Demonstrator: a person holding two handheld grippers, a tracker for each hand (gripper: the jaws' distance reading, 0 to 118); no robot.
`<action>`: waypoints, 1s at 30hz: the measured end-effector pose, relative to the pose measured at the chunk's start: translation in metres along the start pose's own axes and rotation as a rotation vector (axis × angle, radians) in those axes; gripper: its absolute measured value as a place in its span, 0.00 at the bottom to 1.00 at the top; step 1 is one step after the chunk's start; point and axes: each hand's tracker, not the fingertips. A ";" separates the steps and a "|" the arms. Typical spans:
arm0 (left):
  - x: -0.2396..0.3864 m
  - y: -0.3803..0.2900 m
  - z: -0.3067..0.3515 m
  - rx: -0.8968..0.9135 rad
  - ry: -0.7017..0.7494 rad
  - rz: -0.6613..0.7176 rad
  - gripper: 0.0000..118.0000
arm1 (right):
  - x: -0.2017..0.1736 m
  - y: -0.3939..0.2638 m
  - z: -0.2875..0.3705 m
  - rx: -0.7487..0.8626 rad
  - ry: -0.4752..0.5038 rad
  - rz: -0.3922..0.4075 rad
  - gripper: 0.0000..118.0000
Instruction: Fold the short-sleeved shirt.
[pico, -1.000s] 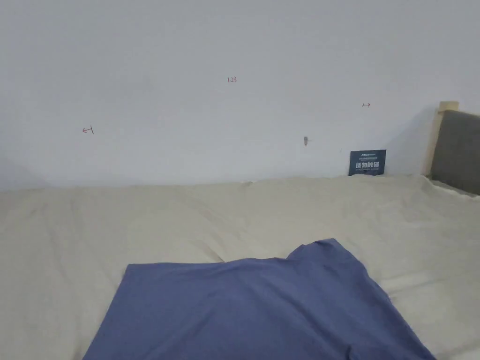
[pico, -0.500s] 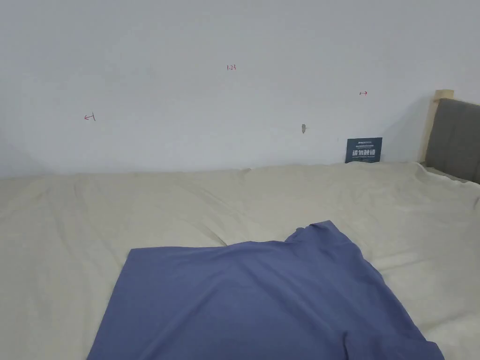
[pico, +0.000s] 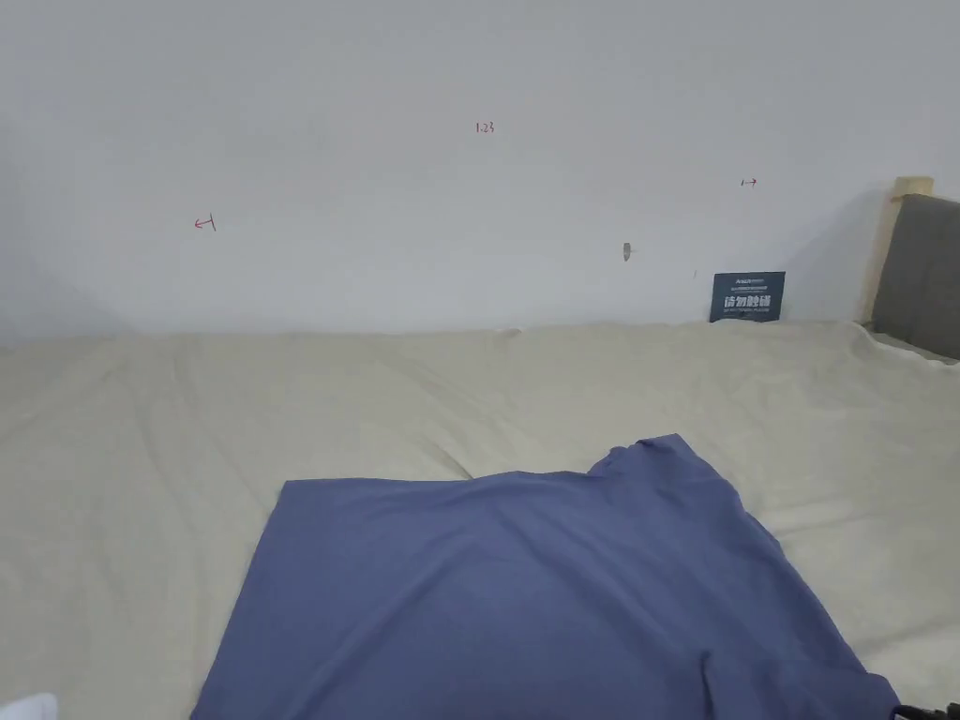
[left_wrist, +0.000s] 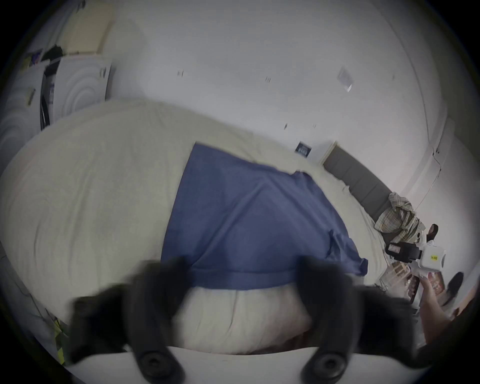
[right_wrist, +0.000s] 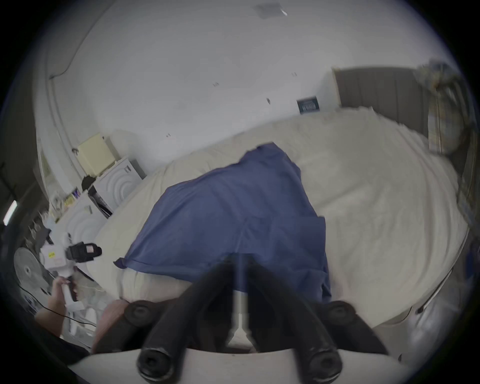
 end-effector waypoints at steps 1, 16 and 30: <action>0.008 -0.003 0.002 0.025 0.035 -0.035 0.18 | -0.006 -0.006 0.003 0.029 -0.020 0.016 0.00; -0.057 0.018 -0.054 -0.263 0.227 -0.088 0.04 | -0.045 -0.018 -0.028 -0.064 0.087 0.156 0.00; -0.056 -0.031 -0.102 -0.358 0.313 -0.203 0.73 | -0.047 -0.035 -0.061 -0.178 0.103 0.088 0.00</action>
